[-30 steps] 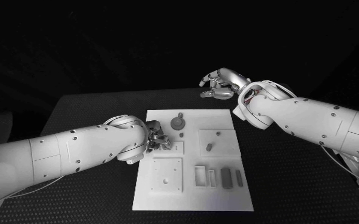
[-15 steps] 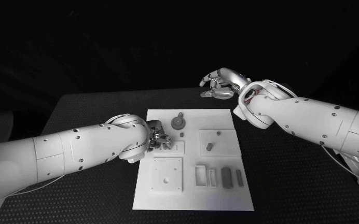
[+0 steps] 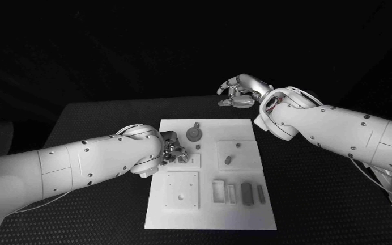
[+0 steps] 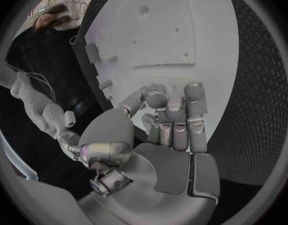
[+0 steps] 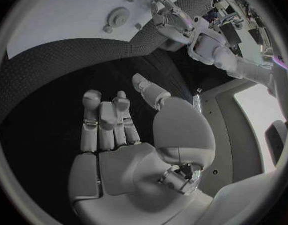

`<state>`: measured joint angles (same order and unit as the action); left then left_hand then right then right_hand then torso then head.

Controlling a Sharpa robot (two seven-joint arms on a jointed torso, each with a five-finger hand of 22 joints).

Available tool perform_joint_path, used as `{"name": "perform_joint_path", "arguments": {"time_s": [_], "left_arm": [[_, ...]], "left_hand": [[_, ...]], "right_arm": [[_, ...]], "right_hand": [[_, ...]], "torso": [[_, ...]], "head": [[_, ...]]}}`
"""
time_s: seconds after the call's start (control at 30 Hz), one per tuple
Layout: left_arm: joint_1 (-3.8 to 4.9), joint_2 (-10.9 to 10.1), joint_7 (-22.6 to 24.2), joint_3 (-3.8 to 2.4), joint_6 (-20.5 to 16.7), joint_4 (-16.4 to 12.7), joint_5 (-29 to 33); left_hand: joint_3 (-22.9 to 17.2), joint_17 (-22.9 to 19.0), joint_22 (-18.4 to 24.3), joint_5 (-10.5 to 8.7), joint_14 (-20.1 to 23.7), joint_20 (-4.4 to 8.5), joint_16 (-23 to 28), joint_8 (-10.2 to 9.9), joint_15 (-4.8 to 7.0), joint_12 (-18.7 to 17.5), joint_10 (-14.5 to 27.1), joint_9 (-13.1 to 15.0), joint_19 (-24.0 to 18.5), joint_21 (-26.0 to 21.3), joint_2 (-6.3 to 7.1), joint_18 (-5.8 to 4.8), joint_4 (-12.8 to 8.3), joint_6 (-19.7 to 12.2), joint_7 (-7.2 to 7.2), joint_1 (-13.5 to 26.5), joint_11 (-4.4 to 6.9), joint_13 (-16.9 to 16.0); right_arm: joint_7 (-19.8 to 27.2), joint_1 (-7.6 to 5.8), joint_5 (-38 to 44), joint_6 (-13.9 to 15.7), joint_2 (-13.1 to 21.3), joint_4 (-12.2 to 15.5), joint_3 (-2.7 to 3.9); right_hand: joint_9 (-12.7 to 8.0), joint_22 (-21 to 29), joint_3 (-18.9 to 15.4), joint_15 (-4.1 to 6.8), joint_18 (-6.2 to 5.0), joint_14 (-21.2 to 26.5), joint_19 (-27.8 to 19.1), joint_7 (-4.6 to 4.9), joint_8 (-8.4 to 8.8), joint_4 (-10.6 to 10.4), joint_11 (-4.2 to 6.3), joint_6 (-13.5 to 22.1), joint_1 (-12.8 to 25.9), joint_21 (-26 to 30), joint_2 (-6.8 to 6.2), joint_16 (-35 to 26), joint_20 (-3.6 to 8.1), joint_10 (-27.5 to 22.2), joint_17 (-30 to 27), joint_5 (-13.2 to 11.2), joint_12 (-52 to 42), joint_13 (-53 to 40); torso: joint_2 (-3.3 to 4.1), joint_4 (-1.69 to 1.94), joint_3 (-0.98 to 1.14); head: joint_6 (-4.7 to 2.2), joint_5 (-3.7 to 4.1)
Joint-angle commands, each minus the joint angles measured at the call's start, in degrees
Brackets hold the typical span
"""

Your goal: Assemble the parts on the task board

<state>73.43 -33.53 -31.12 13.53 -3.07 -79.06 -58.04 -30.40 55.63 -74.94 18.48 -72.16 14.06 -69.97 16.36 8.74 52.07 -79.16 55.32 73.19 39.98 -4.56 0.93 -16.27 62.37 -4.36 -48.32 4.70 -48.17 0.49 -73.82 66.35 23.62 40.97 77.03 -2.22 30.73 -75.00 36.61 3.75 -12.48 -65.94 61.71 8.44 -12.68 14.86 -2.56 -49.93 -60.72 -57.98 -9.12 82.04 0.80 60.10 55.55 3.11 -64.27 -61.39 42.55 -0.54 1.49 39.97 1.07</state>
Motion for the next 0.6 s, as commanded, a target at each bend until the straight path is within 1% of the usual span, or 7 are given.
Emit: {"name": "perform_joint_path", "arguments": {"time_s": [0.03,0.13,0.23,0.33,0.5,0.6], "left_arm": [[-0.29,0.52,0.44,0.11,1.24,-0.28,-0.78],[-0.29,0.71,0.57,0.10,1.09,-0.27,-1.00],[-0.29,0.89,0.64,0.10,0.94,-0.26,-1.00],[-0.29,1.01,0.69,0.09,1.15,-0.33,-1.00],[-0.29,1.11,0.92,0.09,1.62,-0.37,-1.00],[-0.29,1.14,1.00,0.09,1.92,-0.41,-1.00]], "left_hand": [[-0.35,-0.26,-1.29,1.11,1.91,1.68,-0.50,0.58,2.35,0.45,1.47,1.54,0.03,0.36,-0.29,1.17,-0.22,8.86,5.01,0.08,2.09,0.11],[-0.39,-0.43,-1.29,1.58,1.81,1.68,-0.75,0.80,2.36,0.63,1.31,1.70,0.13,0.59,-0.18,1.18,-0.20,9.01,5.09,0.16,2.17,0.15],[-0.37,-0.53,-1.28,1.70,1.72,1.66,-0.93,0.98,2.37,0.79,1.16,1.81,0.23,0.73,-0.12,1.18,-0.14,9.19,5.17,0.31,2.24,0.16],[-0.34,-0.60,-1.27,1.67,1.66,1.65,-1.04,1.09,2.38,0.89,1.07,1.88,0.30,0.84,0.00,1.18,-0.11,9.30,5.23,0.42,2.29,0.17],[-0.21,-0.83,-1.22,0.92,1.64,1.62,-1.24,1.26,2.40,1.03,1.03,1.98,0.36,0.99,0.40,1.19,0.13,9.44,5.30,0.87,2.34,0.22],[-0.12,-0.92,-1.21,0.72,1.64,1.62,-1.31,1.32,2.41,1.10,1.01,2.00,0.36,1.03,0.70,1.19,0.25,9.53,5.32,1.11,2.36,0.22]], "right_arm": [[0.47,0.00,-0.03,-0.92,-0.06,-0.01,0.04],[0.48,0.00,-0.03,-1.02,-0.10,-0.06,0.04],[0.49,0.00,-0.03,-1.03,-0.13,-0.07,0.04],[0.50,0.00,-0.03,-1.03,-0.18,-0.09,0.04],[0.48,0.00,-0.04,-1.14,-0.15,-0.10,0.03],[0.48,0.00,-0.04,-1.14,-0.15,-0.11,0.03]], "right_hand": [[-0.05,-0.27,-0.13,-0.10,-2.52,0.43,0.28,0.52,0.19,0.15,0.06,0.18,-0.07,0.34,0.61,-0.16,0.13,-0.46,0.03,0.14,-0.27,0.08],[-0.06,-0.27,-0.14,-0.10,-2.52,0.43,0.28,0.52,0.18,0.16,0.06,0.18,-0.08,0.34,0.62,-0.16,0.13,-0.46,0.03,0.14,-0.28,0.08],[-0.06,-0.27,-0.14,-0.10,-2.52,0.43,0.28,0.53,0.18,0.17,0.06,0.18,-0.08,0.34,0.64,-0.15,0.13,-0.46,0.03,0.13,-0.28,0.09],[-0.06,-0.27,-0.15,-0.11,-2.52,0.44,0.27,0.53,0.18,0.18,0.06,0.18,-0.07,0.34,0.66,-0.15,0.13,-0.46,0.03,0.13,-0.28,0.09],[-0.07,-0.27,-0.17,-0.11,-2.52,0.45,0.26,0.53,0.19,0.21,0.06,0.19,-0.06,0.35,0.67,-0.16,0.12,-0.48,0.03,0.13,-0.29,0.10],[-0.07,-0.28,-0.18,-0.11,-2.52,0.46,0.25,0.54,0.19,0.22,0.05,0.20,-0.05,0.35,0.67,-0.16,0.11,-0.49,0.03,0.13,-0.29,0.11]], "torso": [[0.01,0.03,-0.01],[0.01,0.03,-0.02],[0.00,0.03,0.02],[0.01,0.01,0.00],[-0.04,0.01,-0.03],[-0.02,0.01,-0.01]], "head": [[-0.01,0.00],[0.03,-0.01],[0.00,-0.05],[0.00,-0.05],[0.00,-0.01],[0.03,0.00]]}}
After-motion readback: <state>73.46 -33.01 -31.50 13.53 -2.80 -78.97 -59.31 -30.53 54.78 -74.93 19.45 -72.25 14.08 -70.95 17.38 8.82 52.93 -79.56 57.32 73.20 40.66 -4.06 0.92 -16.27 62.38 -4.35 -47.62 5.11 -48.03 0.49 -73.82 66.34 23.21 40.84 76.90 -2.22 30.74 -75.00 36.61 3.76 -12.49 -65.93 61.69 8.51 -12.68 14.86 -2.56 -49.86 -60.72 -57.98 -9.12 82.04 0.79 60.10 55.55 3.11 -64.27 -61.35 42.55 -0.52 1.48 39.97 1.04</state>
